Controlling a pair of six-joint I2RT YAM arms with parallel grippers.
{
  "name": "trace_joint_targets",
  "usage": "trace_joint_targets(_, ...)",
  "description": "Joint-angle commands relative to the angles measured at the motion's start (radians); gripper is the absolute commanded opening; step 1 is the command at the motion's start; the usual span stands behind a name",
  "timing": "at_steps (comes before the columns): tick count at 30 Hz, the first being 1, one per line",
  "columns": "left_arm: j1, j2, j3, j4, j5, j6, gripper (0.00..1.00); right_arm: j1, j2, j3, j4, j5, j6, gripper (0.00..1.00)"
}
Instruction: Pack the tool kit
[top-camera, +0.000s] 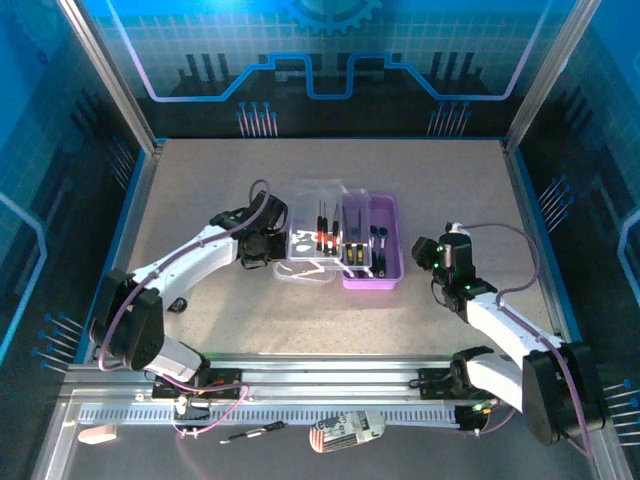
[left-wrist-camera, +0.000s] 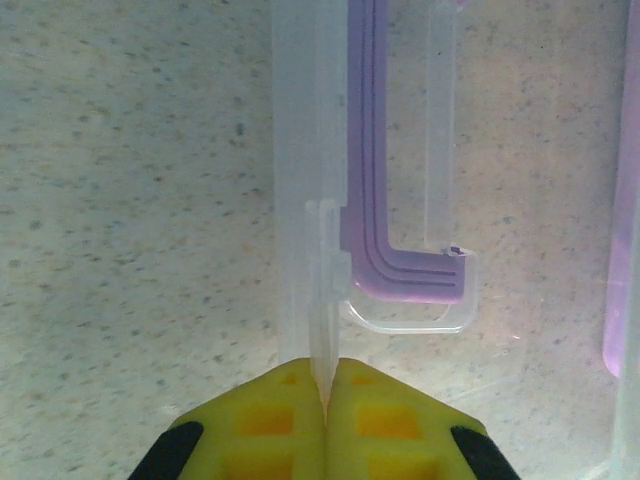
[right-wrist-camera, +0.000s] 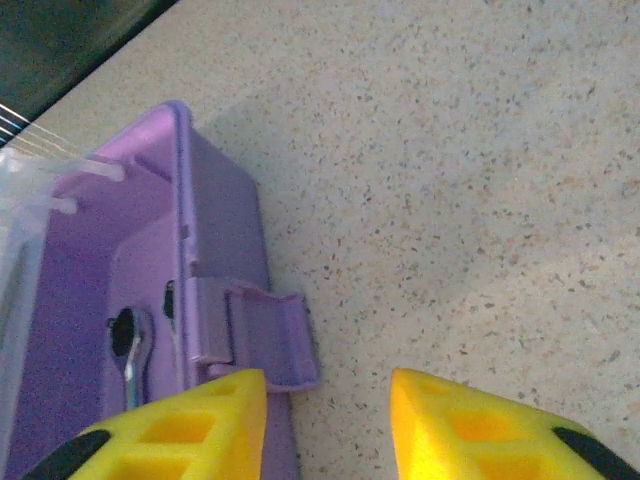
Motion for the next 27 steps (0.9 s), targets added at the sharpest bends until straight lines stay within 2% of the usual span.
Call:
trace_joint_targets(1,0.008,-0.071,0.042,-0.115,-0.121,0.064,0.0,-0.011,0.05,0.037,-0.019,-0.026,0.014,0.36)
trace_joint_targets(6,0.008,-0.102,0.062,-0.143,-0.148,0.097,0.0,0.004,0.179,0.085,-0.01,-0.086,0.008,0.38)
trace_joint_targets(16,0.008,-0.108,0.189,-0.25,-0.132,0.117,0.0,0.135,0.38,0.178,0.03,-0.166,-0.023,0.41)
trace_joint_targets(21,-0.004,-0.106,0.23,-0.27,-0.058,0.081,0.0,0.162,0.417,0.189,0.07,-0.217,-0.019,0.42)
trace_joint_targets(27,-0.06,-0.083,0.292,-0.273,0.013,0.036,0.0,0.194,0.464,0.215,0.091,-0.268,-0.009,0.42)
